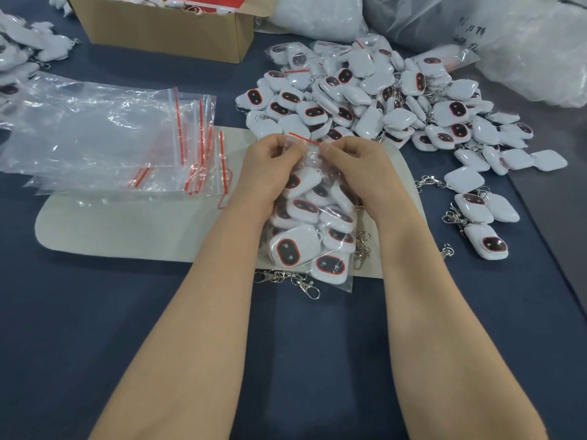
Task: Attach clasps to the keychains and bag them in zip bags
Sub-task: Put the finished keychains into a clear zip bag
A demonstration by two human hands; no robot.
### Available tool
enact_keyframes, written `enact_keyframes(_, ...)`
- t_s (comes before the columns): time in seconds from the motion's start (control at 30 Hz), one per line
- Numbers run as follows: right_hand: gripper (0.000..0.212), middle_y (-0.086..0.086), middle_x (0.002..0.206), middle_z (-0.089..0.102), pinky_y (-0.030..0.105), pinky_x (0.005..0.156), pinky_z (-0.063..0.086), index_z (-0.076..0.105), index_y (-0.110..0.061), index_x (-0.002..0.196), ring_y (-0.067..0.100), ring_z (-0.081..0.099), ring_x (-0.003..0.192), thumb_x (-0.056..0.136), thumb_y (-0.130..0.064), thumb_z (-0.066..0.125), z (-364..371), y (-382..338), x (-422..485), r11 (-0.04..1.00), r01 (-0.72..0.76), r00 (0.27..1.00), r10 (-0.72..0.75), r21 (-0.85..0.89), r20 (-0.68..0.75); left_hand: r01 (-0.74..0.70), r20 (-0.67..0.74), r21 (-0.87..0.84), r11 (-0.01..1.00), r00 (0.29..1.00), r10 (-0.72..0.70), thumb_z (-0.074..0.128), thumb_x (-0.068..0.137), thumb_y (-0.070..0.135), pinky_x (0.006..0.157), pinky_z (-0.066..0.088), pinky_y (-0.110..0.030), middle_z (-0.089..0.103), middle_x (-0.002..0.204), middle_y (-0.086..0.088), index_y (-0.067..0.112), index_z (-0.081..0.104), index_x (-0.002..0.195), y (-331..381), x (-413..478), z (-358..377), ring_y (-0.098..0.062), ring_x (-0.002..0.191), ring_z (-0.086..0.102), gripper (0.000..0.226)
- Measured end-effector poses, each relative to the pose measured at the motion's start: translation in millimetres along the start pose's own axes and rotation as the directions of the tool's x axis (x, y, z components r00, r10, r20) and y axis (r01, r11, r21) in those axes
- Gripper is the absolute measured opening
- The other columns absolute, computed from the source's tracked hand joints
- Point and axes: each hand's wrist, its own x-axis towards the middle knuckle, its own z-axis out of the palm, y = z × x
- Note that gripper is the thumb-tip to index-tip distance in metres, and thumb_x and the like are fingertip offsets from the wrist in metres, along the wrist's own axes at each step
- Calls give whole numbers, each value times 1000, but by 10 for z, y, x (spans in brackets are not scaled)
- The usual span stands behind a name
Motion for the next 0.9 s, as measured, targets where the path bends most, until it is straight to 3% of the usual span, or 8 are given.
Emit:
enact_keyframes(0.13,16,-7,60,66,21,55,49,66,-21,73,6,60,52,89,-21,68,10,-6,14,994,-16,1000,14,107,13,29,70,-15,999,997,-28,68,85,15,74,53,-36,69,85,-13,5,70,90,2,0,0,-21,73,62,11)
enact_keyframes(0.2,15,-6,62,68,21,55,49,67,-21,73,7,61,54,88,-19,69,8,-10,13,990,-19,999,15,143,30,15,59,-7,1000,998,-14,68,84,15,68,52,-31,69,75,-6,12,70,82,6,4,5,-16,66,61,4)
enact_keyframes(0.33,15,-5,61,68,18,52,49,69,-20,71,6,61,51,86,-21,71,14,-4,13,989,-6,999,-1,148,45,-14,31,-5,1000,999,14,66,86,14,46,44,-16,62,52,12,21,68,73,5,-18,3,-1,46,56,15)
enact_keyframes(0.43,16,-5,60,68,16,50,48,69,-20,72,5,61,50,87,-23,70,6,-13,15,996,0,997,-7,89,82,-16,30,-4,1000,999,16,67,86,16,49,46,-19,62,56,10,20,68,76,10,-35,-3,-3,48,55,10)
enact_keyframes(0.57,17,-5,58,65,16,50,46,67,-17,74,4,57,49,91,-18,66,11,1,23,997,16,996,-22,78,84,-2,76,-18,1000,997,3,67,86,14,46,43,-14,64,56,10,18,69,78,26,-36,-10,-1,47,57,10)
enact_keyframes(0.77,15,-4,64,67,17,54,46,67,-19,75,5,57,53,90,-20,66,50,16,27,998,28,998,-31,48,61,-19,84,17,1000,996,18,66,87,14,56,50,-21,67,66,4,20,70,79,19,-16,-15,-8,58,61,11)
enact_keyframes(0.9,25,-6,60,65,18,50,43,70,-17,81,6,53,47,86,-42,69,-49,27,35,998,-54,998,54,-18,12,44,29,-25,999,999,-44,66,88,19,72,57,-35,70,72,0,21,69,77,20,4,-19,-17,68,66,11)
